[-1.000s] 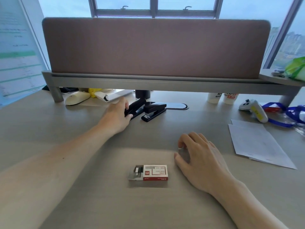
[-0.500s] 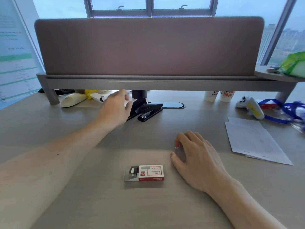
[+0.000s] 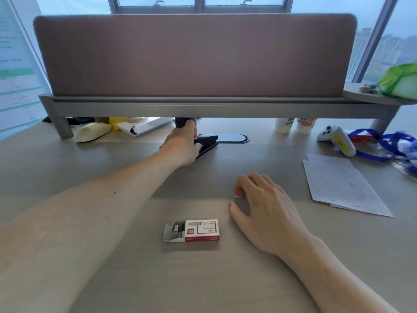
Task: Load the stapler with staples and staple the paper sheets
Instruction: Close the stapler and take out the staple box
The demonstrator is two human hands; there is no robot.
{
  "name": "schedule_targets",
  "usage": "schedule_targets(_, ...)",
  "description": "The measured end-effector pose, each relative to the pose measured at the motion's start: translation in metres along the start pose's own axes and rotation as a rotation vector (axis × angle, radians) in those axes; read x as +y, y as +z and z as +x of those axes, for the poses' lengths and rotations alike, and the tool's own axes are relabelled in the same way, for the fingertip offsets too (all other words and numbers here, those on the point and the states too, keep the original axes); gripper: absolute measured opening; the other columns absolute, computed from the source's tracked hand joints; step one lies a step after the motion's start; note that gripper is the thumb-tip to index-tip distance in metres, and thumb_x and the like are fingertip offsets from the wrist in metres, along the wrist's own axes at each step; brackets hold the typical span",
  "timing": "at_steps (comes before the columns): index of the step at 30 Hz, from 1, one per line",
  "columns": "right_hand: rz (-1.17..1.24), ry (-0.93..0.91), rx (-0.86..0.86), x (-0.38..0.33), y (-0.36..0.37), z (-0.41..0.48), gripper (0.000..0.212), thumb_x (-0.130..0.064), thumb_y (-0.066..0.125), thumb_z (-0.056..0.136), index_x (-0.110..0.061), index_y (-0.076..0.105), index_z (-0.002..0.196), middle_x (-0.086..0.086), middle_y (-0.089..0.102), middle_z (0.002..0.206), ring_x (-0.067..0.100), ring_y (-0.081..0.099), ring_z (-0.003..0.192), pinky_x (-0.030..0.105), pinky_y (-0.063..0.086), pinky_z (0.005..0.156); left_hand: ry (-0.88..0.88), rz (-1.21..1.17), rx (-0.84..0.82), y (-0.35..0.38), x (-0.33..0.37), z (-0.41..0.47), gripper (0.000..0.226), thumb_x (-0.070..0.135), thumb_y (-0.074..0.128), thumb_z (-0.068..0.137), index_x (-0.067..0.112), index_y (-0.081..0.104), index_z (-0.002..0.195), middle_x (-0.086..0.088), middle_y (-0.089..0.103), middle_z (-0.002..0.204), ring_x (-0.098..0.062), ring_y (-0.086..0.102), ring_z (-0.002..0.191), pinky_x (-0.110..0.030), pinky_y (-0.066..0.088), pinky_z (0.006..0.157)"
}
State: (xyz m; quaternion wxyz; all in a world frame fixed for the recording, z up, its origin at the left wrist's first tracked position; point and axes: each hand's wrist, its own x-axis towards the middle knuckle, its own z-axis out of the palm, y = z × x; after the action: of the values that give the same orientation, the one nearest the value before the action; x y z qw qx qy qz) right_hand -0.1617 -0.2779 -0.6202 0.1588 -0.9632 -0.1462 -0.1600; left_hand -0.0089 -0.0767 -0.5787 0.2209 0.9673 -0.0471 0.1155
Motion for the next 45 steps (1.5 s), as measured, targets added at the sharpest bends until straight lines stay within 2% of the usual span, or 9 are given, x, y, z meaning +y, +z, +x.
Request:
schedule_targets(12, -0.010, 0.057, 0.027, -0.009, -0.010, -0.025, 0.017, -0.038, 0.058, 0.095, -0.026, 0.057, 0.107, -0.006, 0.059, 0.109, 0.021, 0.058, 0.108, 0.032, 0.044, 0.085, 0.150, -0.107, 0.124, -0.105, 0.007, -0.118, 0.023, 0.025, 0.071, 0.095, 0.019, 0.051, 0.102, 0.007, 0.067, 0.089, -0.008, 0.058, 0.070, -0.023, 0.037, 0.055)
schedule_targets(15, -0.009, 0.084, 0.034, -0.017, -0.017, -0.048, 0.016, -0.036, 0.058, 0.097, -0.025, 0.057, 0.109, -0.004, 0.060, 0.112, 0.022, 0.059, 0.109, 0.034, 0.046, 0.086, 0.180, -0.114, 0.132, -0.125, 0.000, -0.174, 0.025, 0.027, 0.075, 0.093, 0.022, 0.052, 0.100, 0.004, 0.066, 0.100, -0.013, 0.062, 0.078, -0.021, 0.043, 0.063)
schedule_targets(21, -0.020, 0.095, 0.062, -0.036, -0.029, -0.099, 0.011, -0.032, 0.061, 0.095, -0.025, 0.058, 0.103, -0.004, 0.062, 0.104, 0.023, 0.060, 0.108, 0.035, 0.048, 0.082, 0.152, -0.167, 0.079, -0.133, -0.006, -0.267, 0.023, 0.026, 0.073, 0.094, 0.026, 0.050, 0.096, 0.002, 0.074, 0.097, -0.020, 0.067, 0.077, -0.039, 0.055, 0.075)
schedule_targets(30, -0.012, 0.075, 0.086, -0.057, -0.040, -0.143, 0.008, -0.030, 0.061, 0.095, -0.024, 0.059, 0.099, -0.005, 0.063, 0.100, 0.023, 0.060, 0.105, 0.039, 0.052, 0.083, 0.158, -0.104, 0.016, -0.099, -0.003, -0.330, 0.021, 0.032, 0.069, 0.097, 0.027, 0.048, 0.102, 0.006, 0.070, 0.097, -0.005, 0.050, 0.063, -0.012, 0.038, 0.057)
schedule_targets(35, 0.003, 0.067, 0.092, -0.058, -0.042, -0.144, 0.008, -0.029, 0.061, 0.096, -0.022, 0.060, 0.100, -0.005, 0.062, 0.100, 0.022, 0.060, 0.103, 0.038, 0.052, 0.084, 0.213, -0.091, 0.039, -0.101, 0.002, -0.332, 0.017, 0.037, 0.064, 0.099, 0.028, 0.050, 0.102, 0.008, 0.072, 0.098, -0.010, 0.058, 0.068, -0.021, 0.035, 0.057)
schedule_targets(38, 0.011, 0.076, 0.093, -0.056, -0.041, -0.143, 0.009, -0.030, 0.059, 0.096, -0.023, 0.060, 0.101, -0.006, 0.062, 0.101, 0.021, 0.060, 0.105, 0.035, 0.049, 0.081, 0.464, 0.133, 0.152, -0.127, -0.004, -0.307, 0.013, 0.021, 0.053, 0.104, 0.023, 0.057, 0.116, 0.003, 0.072, 0.105, -0.025, 0.067, 0.091, -0.031, 0.044, 0.071)
schedule_targets(40, 0.011, 0.081, 0.079, -0.055, -0.040, -0.142, 0.010, -0.031, 0.057, 0.097, -0.023, 0.059, 0.103, -0.008, 0.062, 0.103, 0.019, 0.058, 0.106, 0.032, 0.046, 0.079, 0.794, 0.448, 0.212, -0.146, -0.008, -0.280, 0.045, 0.000, 0.045, 0.096, 0.026, 0.060, 0.130, 0.003, 0.070, 0.127, -0.025, 0.067, 0.115, -0.036, 0.055, 0.089)
schedule_targets(42, 0.018, 0.083, 0.074, -0.055, -0.040, -0.142, 0.010, -0.031, 0.057, 0.098, -0.024, 0.059, 0.104, -0.008, 0.061, 0.103, 0.019, 0.058, 0.107, 0.033, 0.047, 0.080, 1.170, 0.809, 0.191, -0.149, -0.012, -0.256, 0.061, -0.004, 0.037, 0.096, 0.029, 0.056, 0.144, -0.001, 0.062, 0.146, -0.025, 0.061, 0.130, -0.039, 0.051, 0.106)
schedule_targets(45, 0.024, 0.082, 0.087, -0.054, -0.040, -0.141, 0.009, -0.031, 0.057, 0.097, -0.024, 0.058, 0.102, -0.009, 0.060, 0.100, 0.019, 0.058, 0.104, 0.035, 0.048, 0.080, 1.438, 1.012, 0.086, -0.140, -0.009, -0.237, 0.069, -0.005, 0.037, 0.101, 0.032, 0.035, 0.160, -0.005, 0.046, 0.162, -0.028, 0.050, 0.143, -0.045, 0.041, 0.118)
